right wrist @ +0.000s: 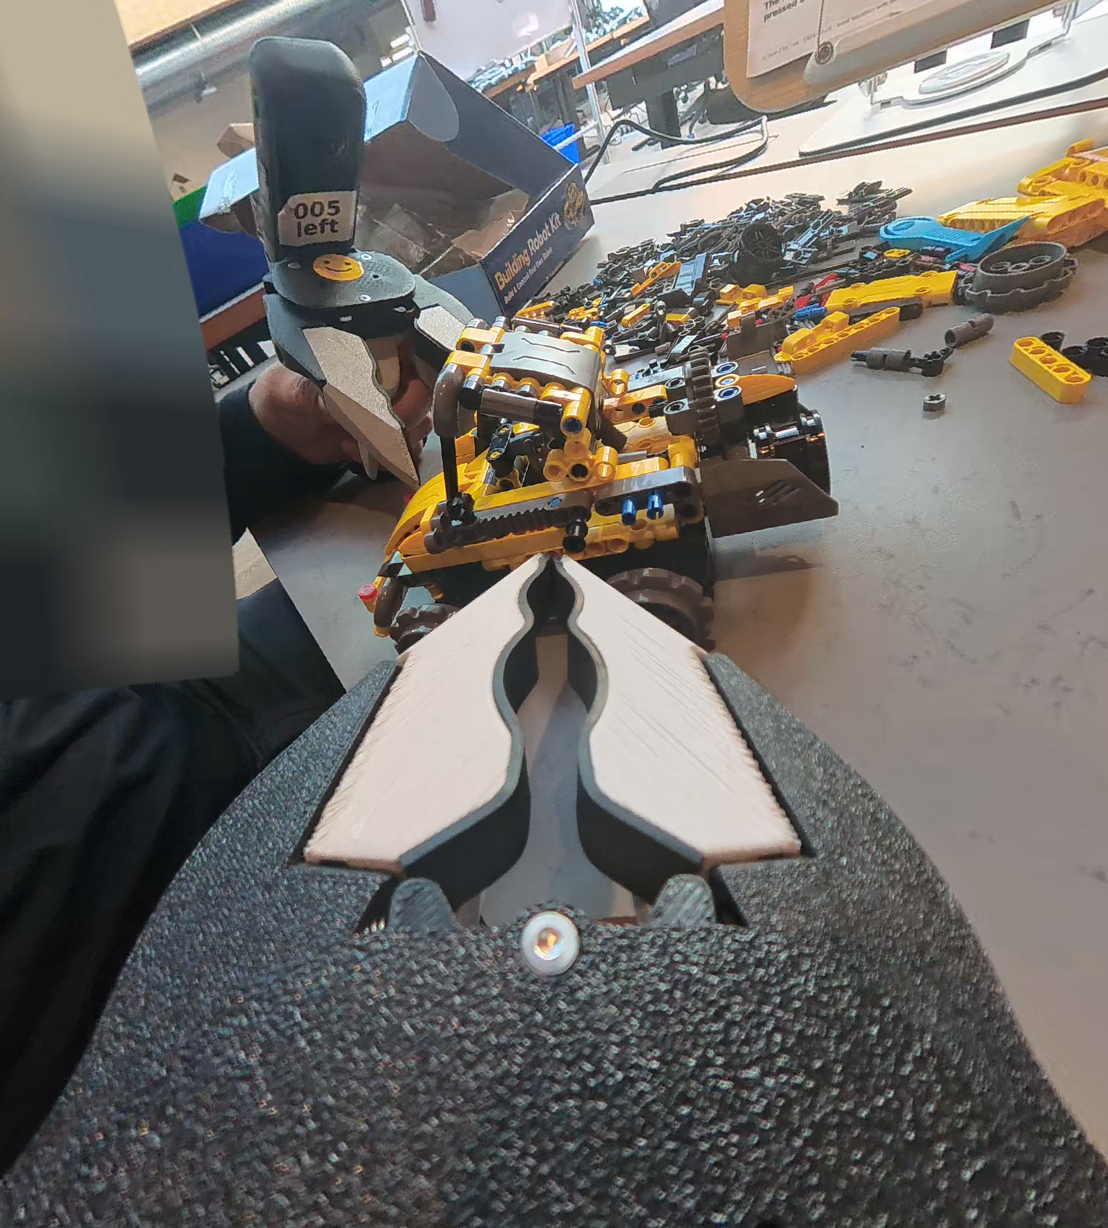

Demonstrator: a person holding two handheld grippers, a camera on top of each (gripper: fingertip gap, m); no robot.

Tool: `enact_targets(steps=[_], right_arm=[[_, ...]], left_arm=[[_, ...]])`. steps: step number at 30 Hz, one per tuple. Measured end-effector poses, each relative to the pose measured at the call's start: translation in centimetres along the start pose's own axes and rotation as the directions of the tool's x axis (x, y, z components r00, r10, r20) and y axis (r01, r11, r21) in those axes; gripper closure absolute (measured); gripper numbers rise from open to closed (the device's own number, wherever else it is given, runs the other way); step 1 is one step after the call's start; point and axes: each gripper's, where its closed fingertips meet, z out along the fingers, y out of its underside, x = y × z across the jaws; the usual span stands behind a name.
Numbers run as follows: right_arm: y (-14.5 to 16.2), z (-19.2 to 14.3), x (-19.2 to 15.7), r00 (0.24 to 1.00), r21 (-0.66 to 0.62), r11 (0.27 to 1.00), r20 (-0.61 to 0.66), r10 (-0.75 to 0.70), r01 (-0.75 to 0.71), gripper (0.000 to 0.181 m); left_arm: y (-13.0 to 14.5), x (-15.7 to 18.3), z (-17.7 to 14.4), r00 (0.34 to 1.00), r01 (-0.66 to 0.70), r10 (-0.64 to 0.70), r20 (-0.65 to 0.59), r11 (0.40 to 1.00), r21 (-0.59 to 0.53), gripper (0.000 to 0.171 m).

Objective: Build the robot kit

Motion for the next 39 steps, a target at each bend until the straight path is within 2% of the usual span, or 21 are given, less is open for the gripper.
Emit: enact_targets(steps=[28, 32, 39], right_arm=[[-0.2, 0.0, 0.1, 1.0, 0.013, 1.0, -0.016, 0.003, -0.003, 0.181], [-0.3, -0.1, 0.7, 0.997, 0.028, 1.0, -0.081, -0.001, 0.003, 0.168], [-1.2, 0.1, 1.0, 0.971, 0.062, 0.996, -0.235, -0.05, 0.066, 0.164]], left_arm=[[-0.1, 0.4, -0.2, 1.0, -0.019, 0.019, -0.002, 1.0, 0.017, 0.11], [-0.2, 0.5, -0.6, 1.0, -0.03, 0.031, -0.004, 0.999, 0.033, 0.111], [-1.2, 0.3, -1.6, 0.996, 0.06, -0.052, -0.07, 0.991, 0.119, 0.111]])
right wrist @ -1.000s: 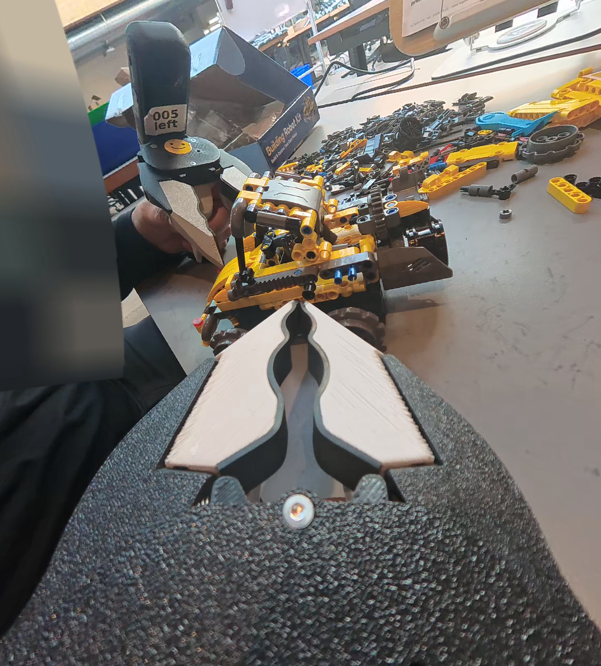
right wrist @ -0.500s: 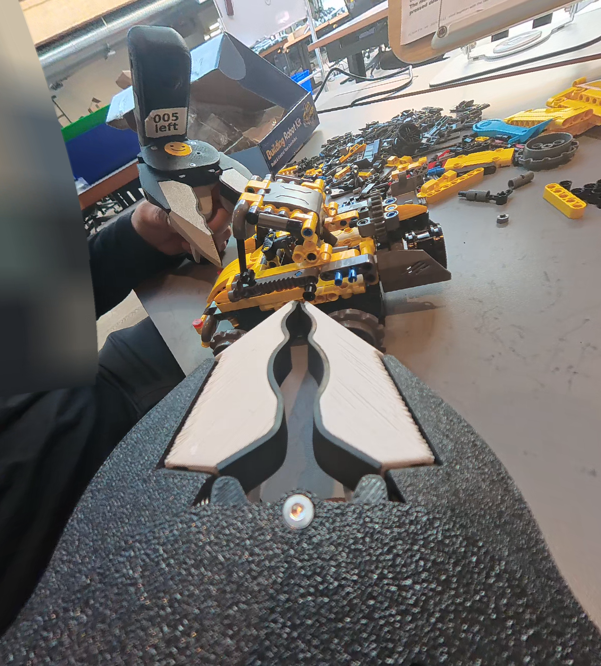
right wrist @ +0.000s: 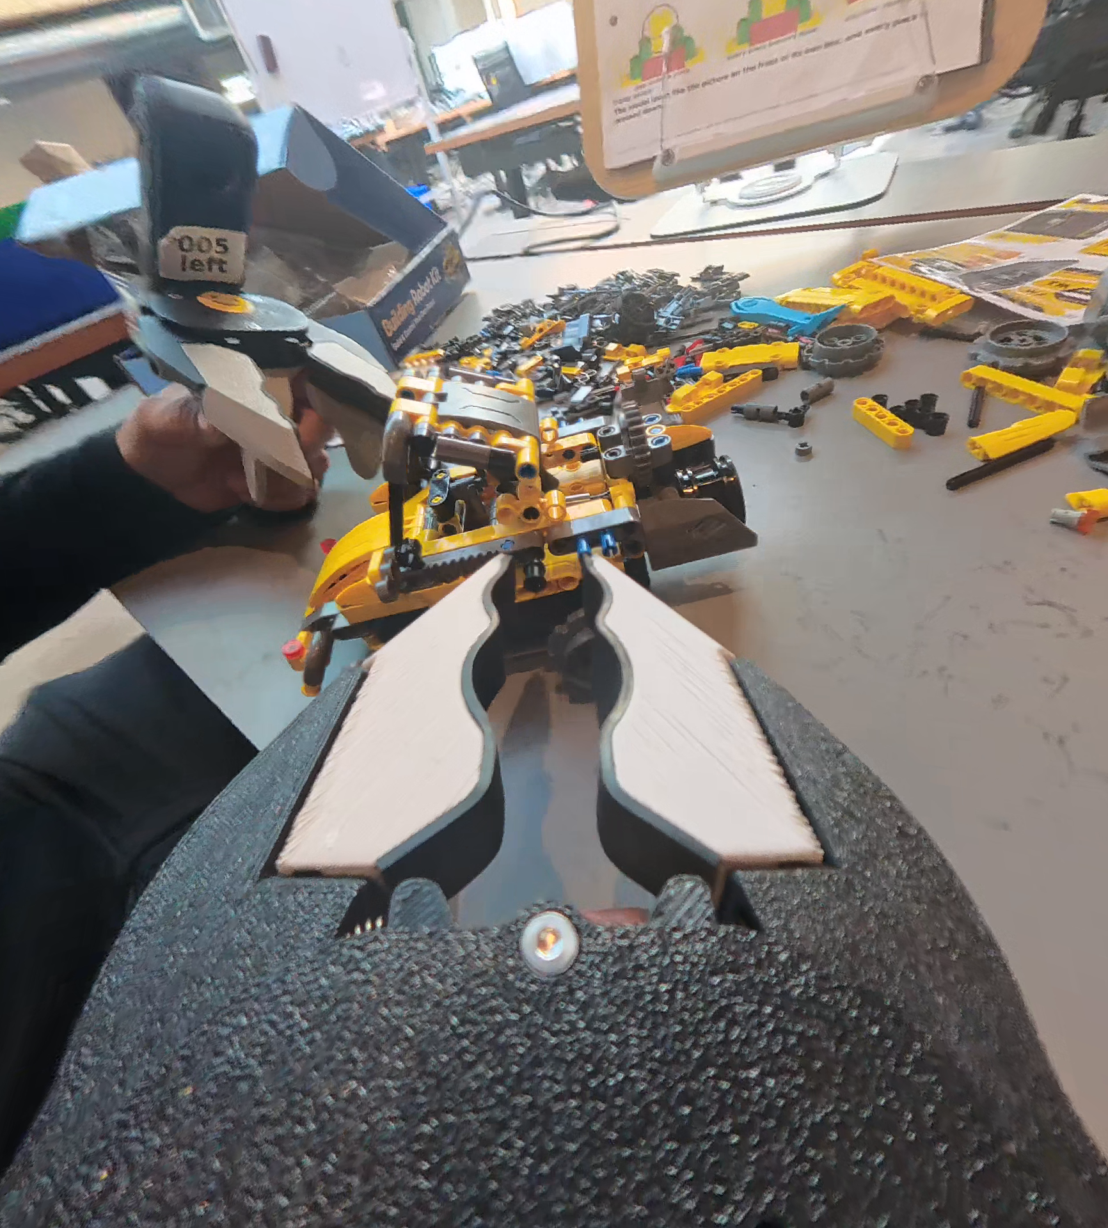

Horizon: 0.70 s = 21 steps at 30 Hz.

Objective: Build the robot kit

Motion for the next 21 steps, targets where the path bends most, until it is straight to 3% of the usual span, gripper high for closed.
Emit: enact_targets(steps=[4, 8, 12, 13, 14, 16, 18, 21], right_arm=[[-0.2, 1.1, -1.7, 0.971, -0.078, 0.971, -0.058, -0.233, 0.228, 0.156], [-0.5, 1.3, -3.4, 0.911, -0.115, 0.906, -0.01, -0.411, 0.408, 0.156], [-0.6, 1.0, -3.8, 0.838, -0.143, 0.83, -0.005, -0.545, 0.539, 0.148], [-0.1, 0.8, -4.3, 0.818, -0.16, 0.805, 0.043, -0.573, 0.572, 0.142], [0.8, 0.4, -5.2, 0.798, -0.18, 0.777, 0.127, -0.59, 0.603, 0.119], [1.6, 0.0, -5.6, 0.786, -0.216, 0.756, 0.196, -0.586, 0.618, 0.11], [1.6, -0.2, -5.8, 0.81, -0.22, 0.781, 0.224, -0.543, 0.584, 0.093], [2.0, -0.1, -6.4, 0.781, -0.228, 0.749, 0.249, -0.573, 0.622, 0.085]], left_arm=[[-0.7, -0.4, -0.5, 1.0, 0.025, -0.025, 0.008, 0.998, 0.05, 0.111], [-1.4, -1.5, -0.4, 0.997, -0.044, 0.04, 0.068, 0.998, 0.053, 0.111], [-2.7, 0.1, 0.9, 0.998, -0.058, 0.059, -0.008, 0.997, 0.053, 0.109], [-2.8, 0.2, 1.4, 0.998, -0.07, 0.07, -0.005, 0.997, 0.042, 0.11], [-2.9, 0.1, 1.8, 0.997, -0.081, 0.081, 0.001, 0.996, 0.022, 0.11], [-3.0, -0.3, 2.7, 0.995, -0.095, 0.096, 0.016, 0.995, -0.021, 0.109], [-3.3, -0.5, 3.3, 0.994, -0.109, 0.11, 0.023, 0.993, -0.046, 0.113], [-3.6, -0.8, 4.0, 0.99, -0.13, 0.133, 0.037, 0.989, -0.077, 0.116]])
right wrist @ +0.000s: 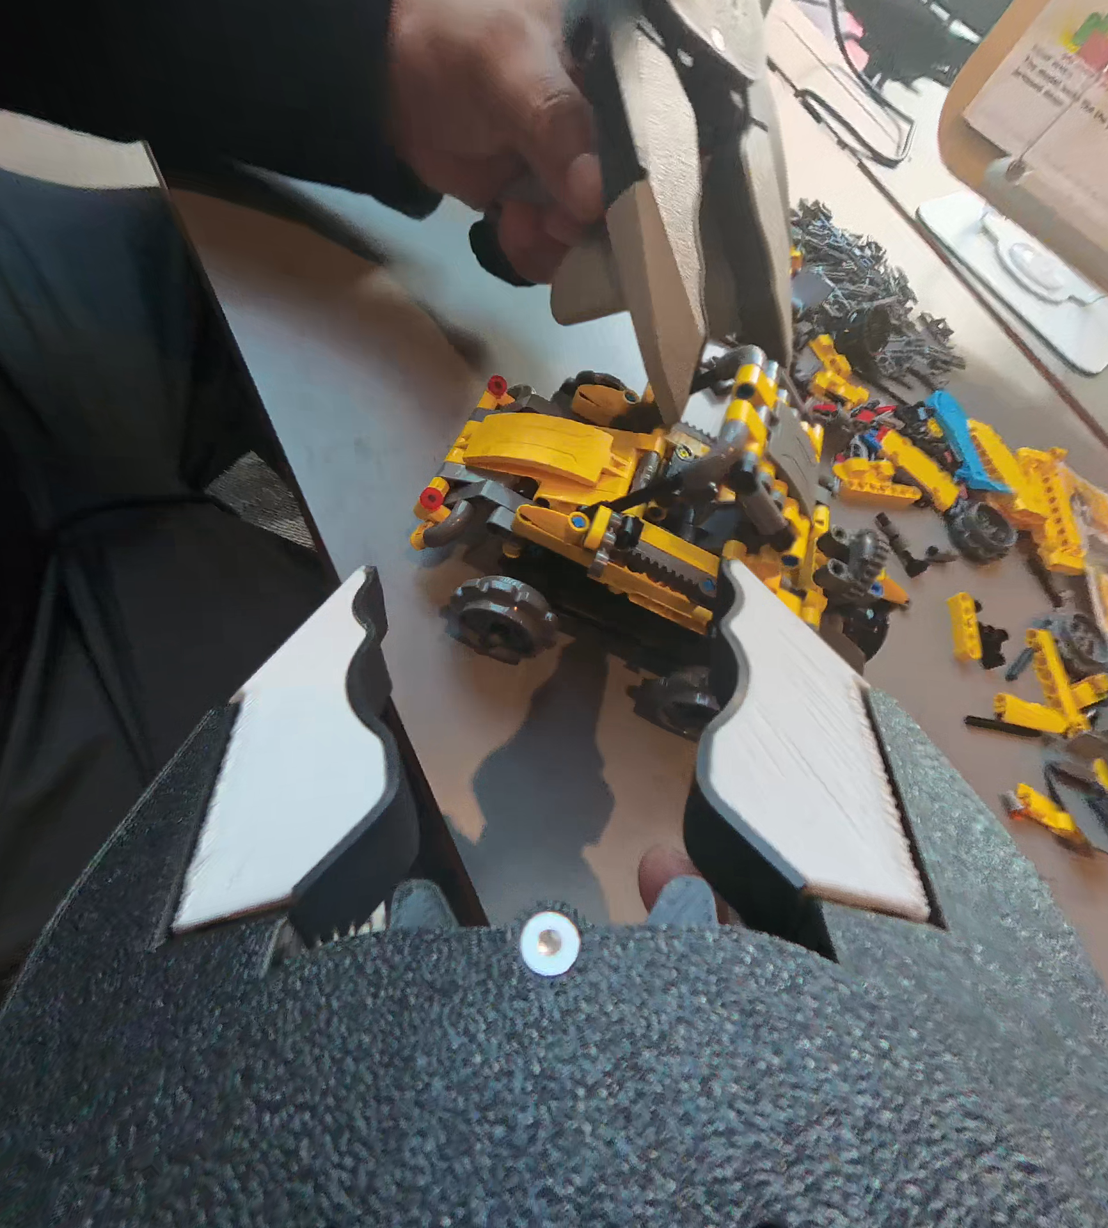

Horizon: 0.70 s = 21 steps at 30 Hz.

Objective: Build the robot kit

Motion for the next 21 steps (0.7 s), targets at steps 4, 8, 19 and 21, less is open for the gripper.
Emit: enact_targets(steps=[4, 8, 19, 21], right_arm=[[0.4, 1.0, -1.1, 0.991, -0.042, 0.991, -0.032, -0.127, 0.126, 0.083], [0.5, 1.4, -0.8, 0.987, -0.024, 0.989, -0.062, -0.147, 0.146, 0.078], [0.8, 2.7, 0.0, 0.981, -0.029, 0.985, -0.083, -0.173, 0.172, 0.066], [0.9, 2.9, 0.2, 0.981, -0.033, 0.985, -0.093, -0.17, 0.168, 0.066]], left_arm=[[0.2, 0.3, 0.6, 0.997, -0.066, 0.062, -0.043, 0.994, -0.088, 0.103], [0.3, -0.1, 0.3, 0.974, -0.217, 0.204, -0.096, 0.965, -0.147, 0.088], [1.7, -0.6, 1.6, 0.946, -0.281, 0.222, -0.235, 0.925, -0.256, 0.097], [1.7, -0.5, 1.7, 0.948, -0.272, 0.215, -0.236, 0.931, -0.243, 0.097]])
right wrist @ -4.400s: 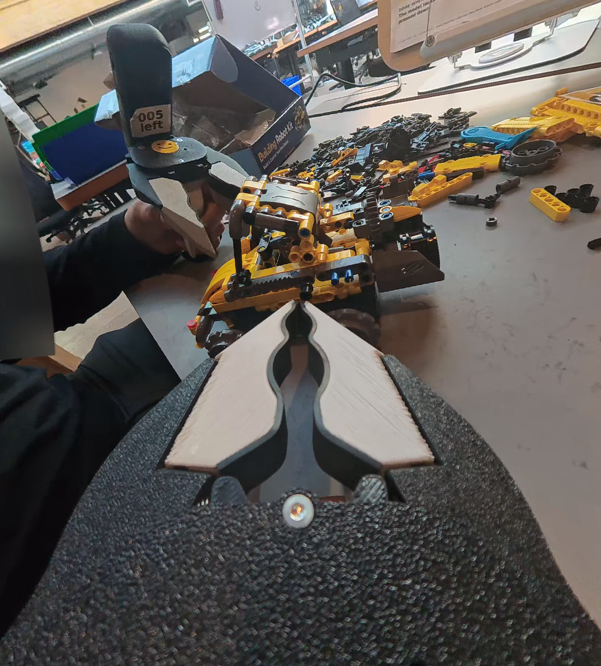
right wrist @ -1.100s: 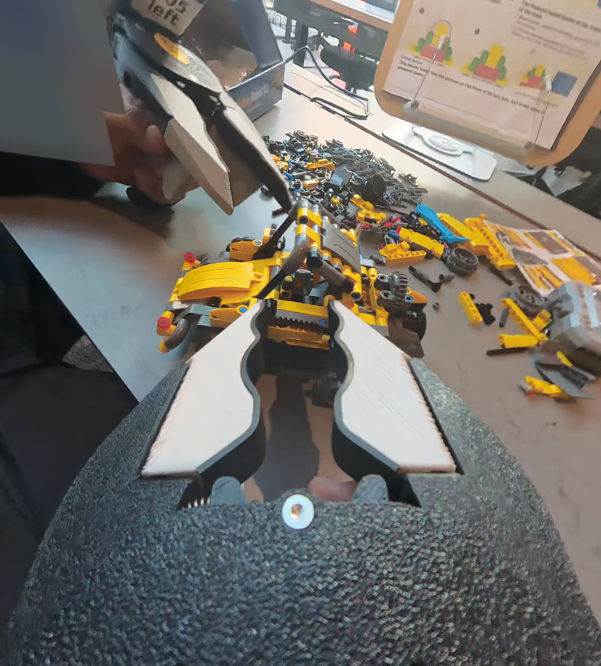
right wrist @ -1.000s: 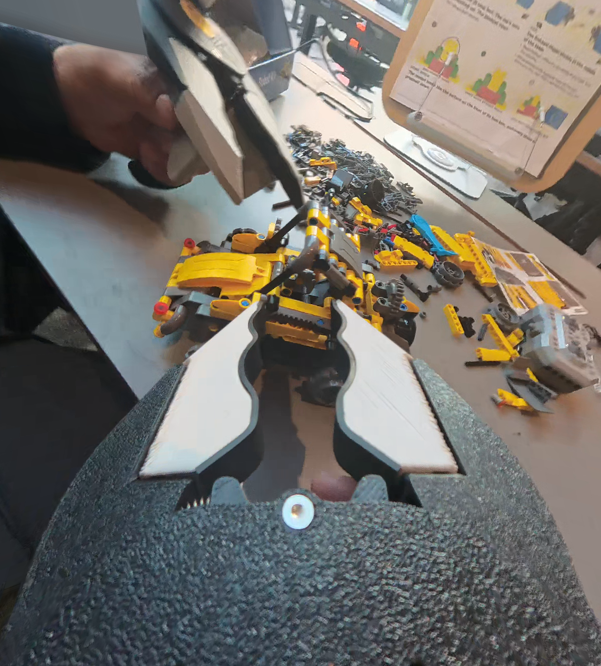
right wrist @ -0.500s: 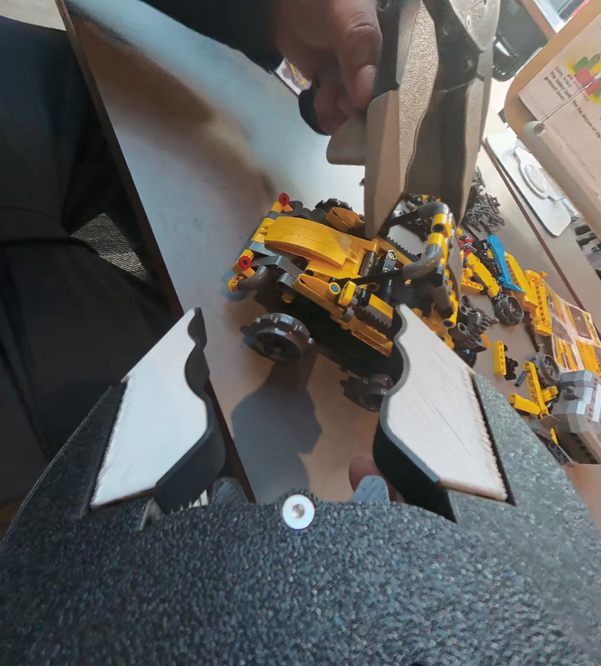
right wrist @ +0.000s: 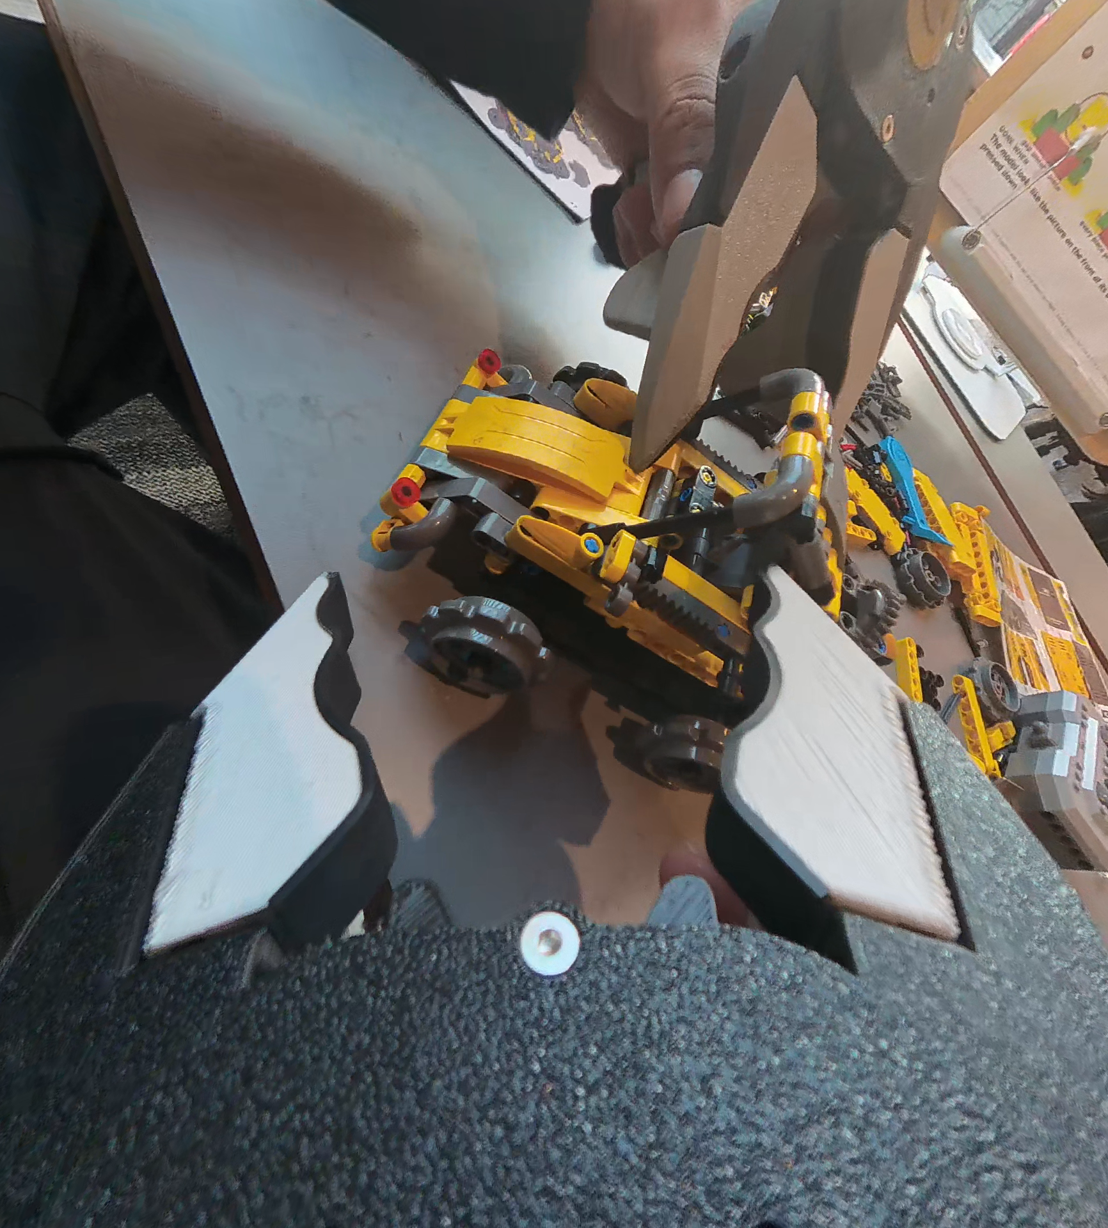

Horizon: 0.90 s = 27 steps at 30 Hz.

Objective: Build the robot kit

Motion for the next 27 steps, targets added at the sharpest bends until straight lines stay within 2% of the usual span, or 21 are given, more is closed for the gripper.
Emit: enact_targets(steps=[4, 6, 8, 11, 13, 15, 16, 17, 19, 21, 25, 27], right_arm=[[0.4, 0.2, 0.0, 1.0, -0.03, 1.0, -0.015, -0.009, 0.009, 0.064], [0.1, -0.5, 0.2, 1.0, -0.01, 1.0, -0.025, 0.014, -0.015, 0.076], [-0.5, -1.9, 0.9, 0.995, 0.066, 0.993, -0.023, 0.101, -0.1, 0.089], [0.2, -3.6, 4.6, 0.956, 0.133, 0.956, -0.103, 0.275, -0.261, 0.114], [0.7, -3.4, 6.0, 0.92, 0.122, 0.921, -0.09, 0.38, -0.369, 0.114], [0.3, -3.2, 6.9, 0.911, 0.146, 0.909, -0.079, 0.405, -0.391, 0.136], [0.4, -3.1, 7.6, 0.903, 0.144, 0.903, -0.091, 0.42, -0.405, 0.142], [0.5, -2.8, 7.9, 0.897, 0.135, 0.897, -0.09, 0.434, -0.42, 0.14], [0.7, -1.9, 7.6, 0.906, 0.087, 0.907, -0.064, 0.418, -0.412, 0.129], [1.5, -1.1, 7.8, 0.93, 0.011, 0.937, -0.116, 0.349, -0.35, 0.128], [1.3, -0.3, 7.8, 0.957, -0.049, 0.968, -0.17, 0.235, -0.247, 0.137], [1.0, 0.1, 7.5, 0.965, -0.064, 0.978, -0.188, 0.181, -0.197, 0.148]], left_arm=[[0.1, 0.3, 0.1, 1.0, 0.012, -0.011, -0.009, 0.999, 0.046, 0.099], [0.0, 0.6, 0.1, 1.0, 0.019, -0.017, -0.023, 0.997, 0.081, 0.104], [0.0, 0.9, 0.0, 0.999, 0.022, -0.019, -0.026, 0.993, 0.119, 0.109], [-0.2, 1.1, 0.0, 1.0, 0.015, -0.013, -0.013, 0.985, 0.173, 0.107], [-0.2, 1.2, 0.1, 1.0, 0.015, -0.013, -0.011, 0.982, 0.187, 0.105], [-0.1, 1.5, 0.1, 1.0, 0.007, -0.005, -0.017, 0.985, 0.171, 0.099], [0.0, 1.6, 0.1, 1.0, 0.001, 0.001, -0.011, 0.986, 0.168, 0.097], [0.0, 1.7, 0.1, 1.0, -0.005, 0.006, -0.006, 0.986, 0.169, 0.094], [0.0, 1.8, 0.2, 1.0, -0.005, 0.005, -0.001, 0.984, 0.176, 0.093], [0.0, 1.8, 0.2, 1.0, -0.001, 0.003, -0.007, 0.985, 0.172, 0.093], [0.0, 1.7, 0.2, 1.0, 0.005, -0.004, -0.007, 0.984, 0.177, 0.093], [0.0, 1.7, 0.3, 1.0, 0.001, -0.001, 0.0, 0.984, 0.176, 0.092]])
